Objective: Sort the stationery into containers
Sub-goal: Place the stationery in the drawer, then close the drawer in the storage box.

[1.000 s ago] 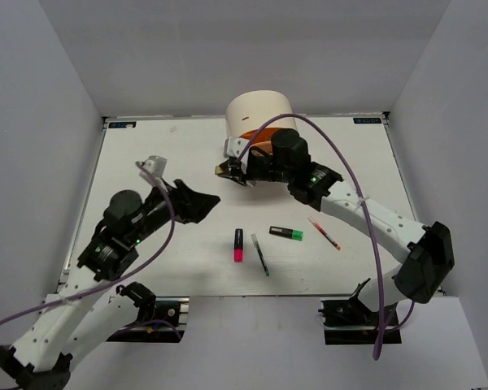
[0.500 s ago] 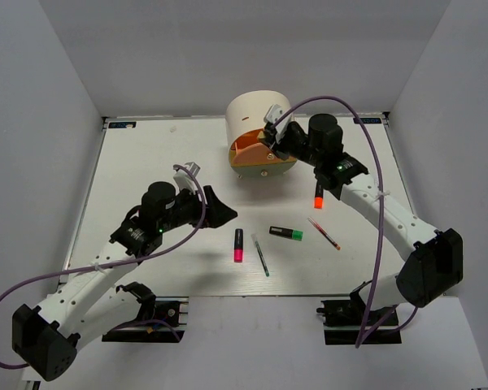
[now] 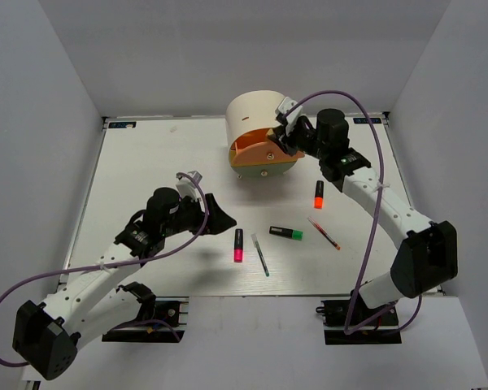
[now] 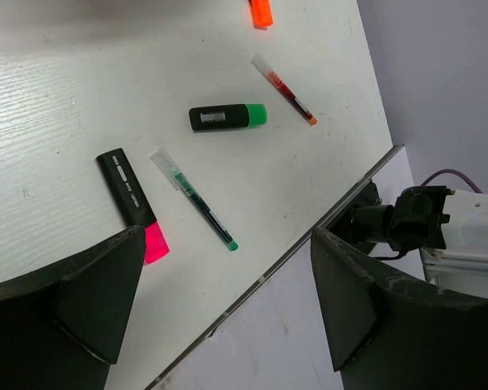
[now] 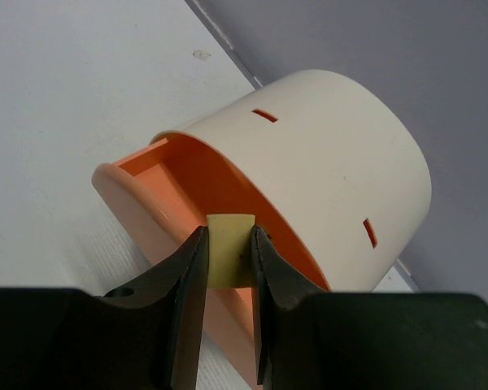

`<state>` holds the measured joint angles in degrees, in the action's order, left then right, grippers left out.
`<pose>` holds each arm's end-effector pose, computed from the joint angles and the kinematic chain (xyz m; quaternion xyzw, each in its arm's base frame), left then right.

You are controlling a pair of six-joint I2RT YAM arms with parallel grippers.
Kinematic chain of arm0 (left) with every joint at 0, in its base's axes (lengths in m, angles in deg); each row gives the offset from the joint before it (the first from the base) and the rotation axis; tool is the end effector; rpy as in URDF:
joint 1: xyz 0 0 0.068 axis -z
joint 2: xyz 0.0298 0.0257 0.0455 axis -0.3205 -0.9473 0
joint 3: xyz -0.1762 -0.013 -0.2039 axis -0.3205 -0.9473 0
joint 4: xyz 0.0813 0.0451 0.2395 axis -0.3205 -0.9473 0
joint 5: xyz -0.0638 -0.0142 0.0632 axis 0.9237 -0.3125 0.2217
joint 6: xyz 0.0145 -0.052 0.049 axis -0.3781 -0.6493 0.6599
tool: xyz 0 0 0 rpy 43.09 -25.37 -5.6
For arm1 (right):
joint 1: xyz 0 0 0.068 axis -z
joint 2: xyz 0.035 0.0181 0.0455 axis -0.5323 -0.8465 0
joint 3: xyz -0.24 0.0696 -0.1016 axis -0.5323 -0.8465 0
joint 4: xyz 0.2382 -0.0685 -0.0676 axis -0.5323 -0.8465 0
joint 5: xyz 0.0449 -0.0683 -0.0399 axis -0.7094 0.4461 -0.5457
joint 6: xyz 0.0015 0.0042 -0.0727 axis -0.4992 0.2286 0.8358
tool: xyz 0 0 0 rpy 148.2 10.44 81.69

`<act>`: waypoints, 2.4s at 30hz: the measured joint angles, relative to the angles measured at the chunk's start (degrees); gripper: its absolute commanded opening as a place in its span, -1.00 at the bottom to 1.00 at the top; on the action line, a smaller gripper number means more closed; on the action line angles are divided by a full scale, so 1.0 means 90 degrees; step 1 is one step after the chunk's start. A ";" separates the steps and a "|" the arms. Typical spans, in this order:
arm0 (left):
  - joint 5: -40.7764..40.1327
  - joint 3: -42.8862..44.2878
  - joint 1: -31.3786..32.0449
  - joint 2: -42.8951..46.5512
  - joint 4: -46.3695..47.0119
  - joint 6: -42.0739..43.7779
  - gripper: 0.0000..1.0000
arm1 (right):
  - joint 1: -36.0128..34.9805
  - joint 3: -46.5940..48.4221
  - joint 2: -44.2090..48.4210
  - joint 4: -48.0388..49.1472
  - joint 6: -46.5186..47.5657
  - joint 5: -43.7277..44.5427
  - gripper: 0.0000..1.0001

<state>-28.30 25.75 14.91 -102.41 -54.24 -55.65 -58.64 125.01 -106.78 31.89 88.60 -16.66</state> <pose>0.1715 -0.1378 0.2488 0.0526 0.8483 -0.4123 0.3280 0.3208 0.1838 0.3677 -0.4231 0.6135 0.1479 0.6502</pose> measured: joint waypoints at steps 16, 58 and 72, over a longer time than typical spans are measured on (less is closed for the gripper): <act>-0.0032 -0.0296 0.0000 0.0136 -0.0085 -0.0068 0.88 | 0.0121 0.0131 -0.0476 0.0245 -0.0204 -0.0240 -0.11; -0.0563 -0.0362 0.0049 -0.1088 -0.0209 -0.0056 0.86 | 0.0435 0.0250 -0.0789 -0.1171 0.1379 -0.1413 -1.00; -0.0692 -0.0236 0.0049 -0.1564 -0.0185 -0.0061 0.86 | 0.0442 0.0882 -0.1610 -0.0806 0.1163 -0.0899 -1.00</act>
<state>-34.53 23.63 15.35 -116.49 -55.91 -56.19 -54.66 132.94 -121.27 24.64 99.07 -24.74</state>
